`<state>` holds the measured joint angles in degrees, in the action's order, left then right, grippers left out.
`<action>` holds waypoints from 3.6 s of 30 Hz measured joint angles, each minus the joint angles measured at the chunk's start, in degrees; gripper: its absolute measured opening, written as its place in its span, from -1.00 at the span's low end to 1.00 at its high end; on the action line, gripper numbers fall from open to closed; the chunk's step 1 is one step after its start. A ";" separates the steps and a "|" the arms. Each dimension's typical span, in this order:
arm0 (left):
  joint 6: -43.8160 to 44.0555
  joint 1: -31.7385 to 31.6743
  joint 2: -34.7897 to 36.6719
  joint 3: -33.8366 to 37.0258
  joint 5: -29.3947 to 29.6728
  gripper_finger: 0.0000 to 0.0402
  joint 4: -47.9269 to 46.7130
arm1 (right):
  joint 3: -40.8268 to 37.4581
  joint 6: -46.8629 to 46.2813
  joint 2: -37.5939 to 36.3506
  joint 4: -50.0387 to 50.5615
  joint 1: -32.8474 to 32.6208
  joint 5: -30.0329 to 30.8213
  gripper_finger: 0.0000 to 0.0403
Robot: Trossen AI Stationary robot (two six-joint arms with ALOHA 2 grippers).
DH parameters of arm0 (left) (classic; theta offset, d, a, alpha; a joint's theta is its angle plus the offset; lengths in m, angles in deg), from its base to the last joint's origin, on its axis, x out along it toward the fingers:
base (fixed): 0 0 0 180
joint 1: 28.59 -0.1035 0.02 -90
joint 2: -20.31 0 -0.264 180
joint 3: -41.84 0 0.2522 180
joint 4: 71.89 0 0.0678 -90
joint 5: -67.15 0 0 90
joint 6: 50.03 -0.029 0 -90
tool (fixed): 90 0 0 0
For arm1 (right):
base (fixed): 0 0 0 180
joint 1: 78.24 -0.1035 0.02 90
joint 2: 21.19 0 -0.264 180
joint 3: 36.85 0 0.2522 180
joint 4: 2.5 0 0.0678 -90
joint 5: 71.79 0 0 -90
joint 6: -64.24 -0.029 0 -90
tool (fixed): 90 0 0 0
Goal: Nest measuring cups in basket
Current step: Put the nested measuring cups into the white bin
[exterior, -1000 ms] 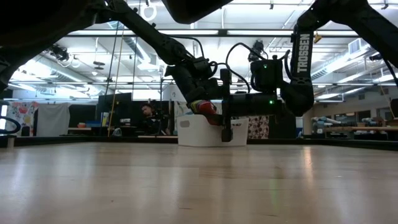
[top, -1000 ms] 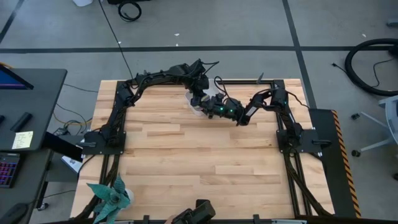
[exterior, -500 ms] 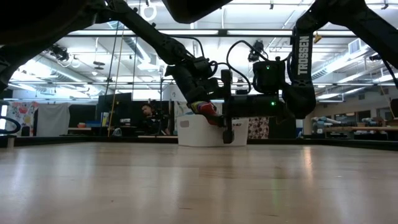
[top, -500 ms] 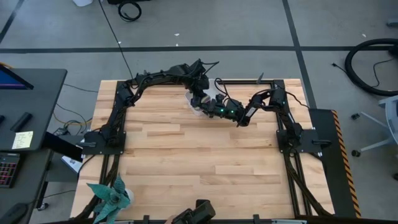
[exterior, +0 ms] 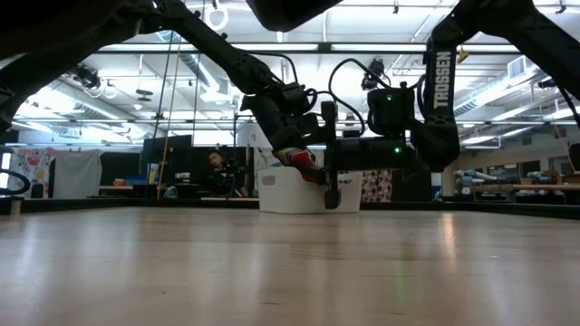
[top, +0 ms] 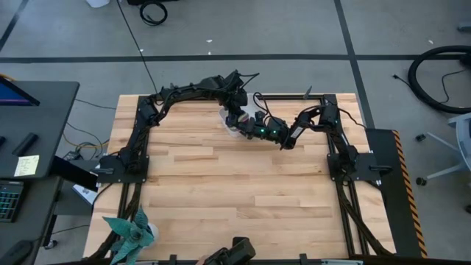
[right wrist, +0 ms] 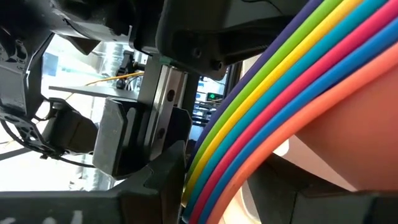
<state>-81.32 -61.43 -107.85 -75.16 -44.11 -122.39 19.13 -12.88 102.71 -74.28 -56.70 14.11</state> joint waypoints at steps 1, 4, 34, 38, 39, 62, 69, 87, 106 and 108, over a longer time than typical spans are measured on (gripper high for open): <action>0.00 0.00 0.00 0.00 -0.06 -0.95 0.00 | 0.06 -0.40 -0.05 0.26 0.00 0.00 -0.18; 0.00 0.00 0.00 0.00 -0.17 -0.95 -0.02 | 0.15 -1.99 -0.20 0.80 0.00 -0.27 -0.16; 0.00 0.02 0.00 0.00 -0.31 -0.95 0.14 | 0.17 3.88 -0.20 0.90 -0.02 -0.35 0.04; 0.00 0.02 0.00 0.00 -0.31 -0.95 0.13 | 0.17 3.94 -0.20 0.78 0.00 -0.68 0.04; 0.00 0.02 0.00 0.00 -0.33 -0.95 0.11 | 0.16 4.32 -0.20 0.76 0.00 -1.03 0.04; -0.07 0.07 0.00 0.04 -0.81 -0.95 -0.33 | -0.02 5.97 -5.11 7.98 0.99 -8.80 0.04; -1.14 0.14 -0.07 0.04 -0.57 -0.95 -0.73 | 0.13 4.14 -5.27 9.30 0.98 -9.96 0.04; -1.44 0.15 -0.11 0.05 -0.37 -0.95 -1.35 | 0.26 2.41 -5.63 11.82 1.08 -11.66 0.04; -1.53 0.11 -0.15 0.09 -0.24 -0.95 -1.46 | 0.14 5.05 -15.23 30.25 1.21 -14.01 0.04; -1.53 0.11 -0.15 0.09 -0.31 -0.95 -1.46 | 0.13 4.23 -15.67 30.30 1.22 -14.12 0.04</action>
<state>-82.85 -61.32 -108.00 -75.07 -44.42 -123.85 19.26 -8.65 87.04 -43.98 -55.48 -0.01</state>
